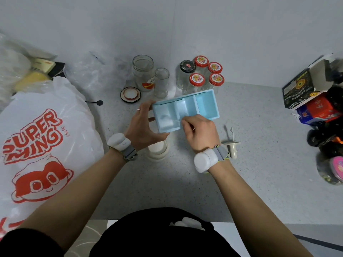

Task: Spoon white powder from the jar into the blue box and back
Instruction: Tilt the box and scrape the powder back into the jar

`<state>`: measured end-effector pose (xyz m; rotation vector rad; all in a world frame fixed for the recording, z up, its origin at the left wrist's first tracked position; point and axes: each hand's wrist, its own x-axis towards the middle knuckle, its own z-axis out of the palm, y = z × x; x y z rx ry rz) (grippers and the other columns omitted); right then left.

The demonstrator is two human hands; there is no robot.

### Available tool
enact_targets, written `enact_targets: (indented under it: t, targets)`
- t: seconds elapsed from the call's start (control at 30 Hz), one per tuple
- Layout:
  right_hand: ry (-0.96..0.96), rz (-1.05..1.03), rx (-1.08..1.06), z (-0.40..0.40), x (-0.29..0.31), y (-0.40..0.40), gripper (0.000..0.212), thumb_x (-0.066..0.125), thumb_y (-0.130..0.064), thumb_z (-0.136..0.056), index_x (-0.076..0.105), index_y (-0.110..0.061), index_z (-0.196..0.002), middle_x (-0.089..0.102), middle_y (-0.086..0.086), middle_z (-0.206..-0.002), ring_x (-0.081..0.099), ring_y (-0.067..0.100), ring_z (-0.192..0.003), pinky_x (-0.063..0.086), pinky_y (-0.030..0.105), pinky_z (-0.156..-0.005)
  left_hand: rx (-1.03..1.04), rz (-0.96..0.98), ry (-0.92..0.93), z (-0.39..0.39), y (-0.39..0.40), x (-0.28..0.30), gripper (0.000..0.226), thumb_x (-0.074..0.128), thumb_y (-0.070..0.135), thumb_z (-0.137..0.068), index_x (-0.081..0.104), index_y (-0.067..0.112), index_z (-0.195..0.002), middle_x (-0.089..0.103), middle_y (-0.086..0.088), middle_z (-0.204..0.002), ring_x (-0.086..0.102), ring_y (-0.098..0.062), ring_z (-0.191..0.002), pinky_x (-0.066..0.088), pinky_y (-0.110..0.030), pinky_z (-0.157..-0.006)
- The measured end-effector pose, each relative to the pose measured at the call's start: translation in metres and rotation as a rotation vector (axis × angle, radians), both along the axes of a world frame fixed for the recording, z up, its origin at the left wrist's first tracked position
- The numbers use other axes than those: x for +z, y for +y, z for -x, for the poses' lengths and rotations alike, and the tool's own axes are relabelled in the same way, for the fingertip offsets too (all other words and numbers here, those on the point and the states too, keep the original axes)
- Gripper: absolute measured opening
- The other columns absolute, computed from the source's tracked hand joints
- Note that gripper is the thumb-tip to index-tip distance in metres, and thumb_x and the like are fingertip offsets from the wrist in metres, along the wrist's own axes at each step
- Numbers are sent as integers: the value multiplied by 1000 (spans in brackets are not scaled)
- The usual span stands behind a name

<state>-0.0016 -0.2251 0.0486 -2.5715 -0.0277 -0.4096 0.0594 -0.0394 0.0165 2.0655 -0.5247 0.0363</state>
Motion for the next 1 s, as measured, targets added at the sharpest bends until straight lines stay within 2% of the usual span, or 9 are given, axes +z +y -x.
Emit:
enact_targets:
  t: [0.13,0.27,0.37,0.47,0.6,0.73,0.83,0.87,1.0]
  targets:
    - [71,-89,-74,-12,-3,10,21,55,-32,-91,69,-16,-87,62,7,-89,59,26,-81,48,36,-67,69,68,58,4,11,3,99,92,22,-57,35,9,-137,46,-2,-133,48,-8,-119,48,-10,-86]
    - [96,-228,-134,-17,-9,26,21,63,-32,-88,66,-12,-84,55,6,-95,51,15,-74,43,28,-67,163,139,105,12,15,0,98,92,26,-56,34,14,-135,44,2,-132,47,-6,-121,51,-15,-86]
    - [94,-312,-137,-19,-11,33,18,64,-29,-87,61,-12,-81,60,6,-88,54,18,-72,44,29,-68,165,167,125,18,13,0,94,91,22,-56,33,20,-130,43,5,-129,47,-3,-120,52,-18,-87]
    - [100,-340,-137,-18,-12,35,21,64,-29,-87,57,-10,-79,62,7,-74,56,22,-68,43,29,-62,120,221,161,18,13,2,92,90,17,-59,30,23,-127,45,8,-127,47,1,-120,50,-17,-90]
    - [78,-311,-133,-20,-9,30,24,64,-30,-87,58,-8,-80,62,7,-73,54,19,-66,34,22,-59,23,308,284,14,17,4,87,82,36,-65,27,21,-130,49,-1,-132,51,-7,-123,50,-24,-95]
    - [69,-317,-111,-25,-7,27,25,65,-31,-86,58,-9,-79,60,3,-72,51,15,-63,32,14,-56,120,476,440,5,22,7,69,73,42,-74,42,16,-130,59,-4,-123,60,-16,-114,54,-29,-90]
    - [55,-318,-89,-26,-7,28,25,67,-31,-85,59,-9,-78,61,3,-71,51,15,-62,34,16,-56,160,526,494,-3,27,8,33,65,25,-90,57,10,-118,66,-6,-111,64,-28,-107,56,-33,-87]
    - [52,-320,-82,-27,-7,29,25,67,-32,-85,59,-9,-78,61,3,-71,52,16,-63,36,18,-57,158,519,503,-5,29,8,29,64,26,-90,58,10,-115,66,-8,-111,64,-30,-106,56,-35,-88]
    - [50,-320,-50,-30,-6,33,25,68,-33,-84,59,-11,-78,62,4,-71,53,16,-63,39,18,-58,55,461,603,-13,32,14,20,58,31,-94,51,30,-113,60,0,-117,63,-22,-106,56,-33,-87]
